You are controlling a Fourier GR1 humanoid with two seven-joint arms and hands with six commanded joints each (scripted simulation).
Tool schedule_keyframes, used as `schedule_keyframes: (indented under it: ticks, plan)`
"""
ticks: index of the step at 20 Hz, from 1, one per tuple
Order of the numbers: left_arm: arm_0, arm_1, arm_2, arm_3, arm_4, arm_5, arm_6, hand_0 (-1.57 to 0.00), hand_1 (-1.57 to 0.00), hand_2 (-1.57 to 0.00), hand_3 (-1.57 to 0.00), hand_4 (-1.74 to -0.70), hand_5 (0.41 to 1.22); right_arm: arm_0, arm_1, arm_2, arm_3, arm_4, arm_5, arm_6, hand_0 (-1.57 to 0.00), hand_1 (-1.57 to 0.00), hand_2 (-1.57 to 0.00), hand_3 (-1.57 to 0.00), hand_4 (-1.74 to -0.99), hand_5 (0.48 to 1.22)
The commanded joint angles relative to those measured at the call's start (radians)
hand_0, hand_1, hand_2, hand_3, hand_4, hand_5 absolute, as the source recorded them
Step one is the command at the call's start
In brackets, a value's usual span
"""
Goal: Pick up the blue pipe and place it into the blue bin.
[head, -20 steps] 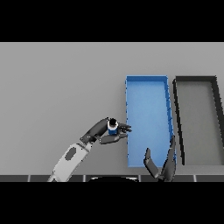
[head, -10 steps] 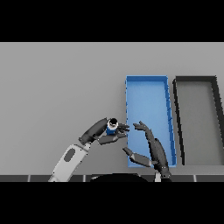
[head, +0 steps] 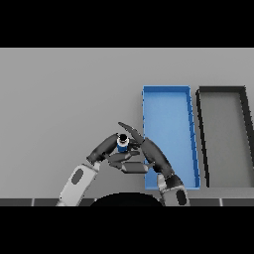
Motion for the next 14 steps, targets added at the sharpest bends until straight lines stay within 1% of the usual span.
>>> schedule_keyframes:
  ticks: [1, 2, 3, 5, 7, 8, 9, 10, 11, 12, 13, 14]
  plan:
    - [0.001, 0.0, 0.006, 0.006, 0.012, -0.015, 0.006, -1.57, -1.57, -1.57, -1.57, -1.46, 1.221, -0.04, 0.002, -0.014, 0.014, -0.004, 0.013, 0.02, 0.0, 0.0, -0.05, 0.0, -1.242, 0.551]
    - [0.002, -0.003, 0.012, 0.005, 0.024, -0.026, 0.018, -1.57, -1.57, -1.57, -1.57, -1.47, 1.221, -0.084, 0.016, -0.019, 0.031, -0.003, 0.015, 0.043, 0.0, -0.01, -0.06, 0.0, -1.232, 0.545]
    - [-0.002, -0.007, 0.024, 0.003, 0.041, -0.034, 0.023, -1.57, -1.57, -1.57, -1.57, -1.47, 1.221, -0.112, 0.016, -0.022, 0.045, -0.009, 0.03, 0.058, -0.01, -0.02, -0.07, 0.0, -1.223, 0.54]
    - [-0.002, -0.008, 0.028, 0.004, 0.021, -0.03, 0.03, -1.57, -1.57, -1.57, -1.57, -1.47, 1.221, -0.159, 0.015, -0.046, 0.062, -0.032, 0.058, 0.093, -0.02, -0.03, -0.08, 0.0, -1.196, 0.526]
    - [-0.004, -0.008, 0.032, 0.006, 0.005, -0.036, 0.025, -1.57, -1.57, -1.57, -1.57, -1.47, 1.221, -0.196, 0.021, -0.063, 0.075, -0.043, 0.057, 0.094, -0.03, -0.04, -0.09, 0.0, -1.184, 0.516]
    - [-0.001, -0.007, 0.033, 0.004, 0.0, -0.042, 0.019, -1.57, -1.57, -1.57, -1.57, -1.47, 1.221, -0.211, 0.022, -0.068, 0.077, -0.047, 0.055, 0.094, -0.03, -0.06, -0.11, -0.01, -1.192, 0.507]
    - [0.002, -0.007, 0.034, 0.005, -0.008, -0.045, 0.022, -1.57, -1.57, -1.57, -1.57, -1.47, 1.221, -0.228, 0.021, -0.078, 0.085, -0.056, 0.064, 0.094, -0.07, -0.11, -0.17, -0.04, -1.204, 0.497]
    - [0.003, -0.012, 0.033, 0.009, -0.016, -0.049, 0.025, -1.57, -1.57, -1.57, -1.57, -1.46, 1.221, -0.246, 0.021, -0.087, 0.094, -0.062, 0.068, 0.094, -0.17, -0.22, -0.26, -0.13, -1.233, 0.487]
    - [0.009, -0.02, 0.034, 0.007, -0.014, -0.052, 0.019, -1.57, -1.57, -1.57, -1.57, -1.52, 1.221, -0.26, 0.023, -0.089, 0.101, -0.07, 0.077, 0.093, -0.32, -0.36, -0.38, -0.24, -1.278, 0.485]
    - [0.018, -0.019, 0.031, -0.003, -0.016, -0.057, 0.03, -1.57, -1.57, -1.57, -1.57, -1.56, 1.221, -0.272, 0.025, -0.092, 0.107, -0.076, 0.079, 0.094, -0.51, -0.53, -0.54, -0.4, -1.331, 0.489]
    - [0.015, -0.016, 0.037, -0.008, -0.024, -0.053, 0.057, -1.57, -1.57, -1.57, -1.57, -1.59, 1.221, -0.283, 0.029, -0.087, 0.117, -0.076, 0.088, 0.094, -0.7, -0.7, -0.74, -0.6, -1.406, 0.5]
    - [0.007, -0.023, 0.039, -0.006, -0.033, -0.049, 0.067, -1.57, -1.57, -1.57, -1.57, -1.62, 1.221, -0.288, 0.026, -0.095, 0.117, -0.082, 0.092, 0.093, -0.88, -0.88, -0.91, -0.76, -1.467, 0.518]
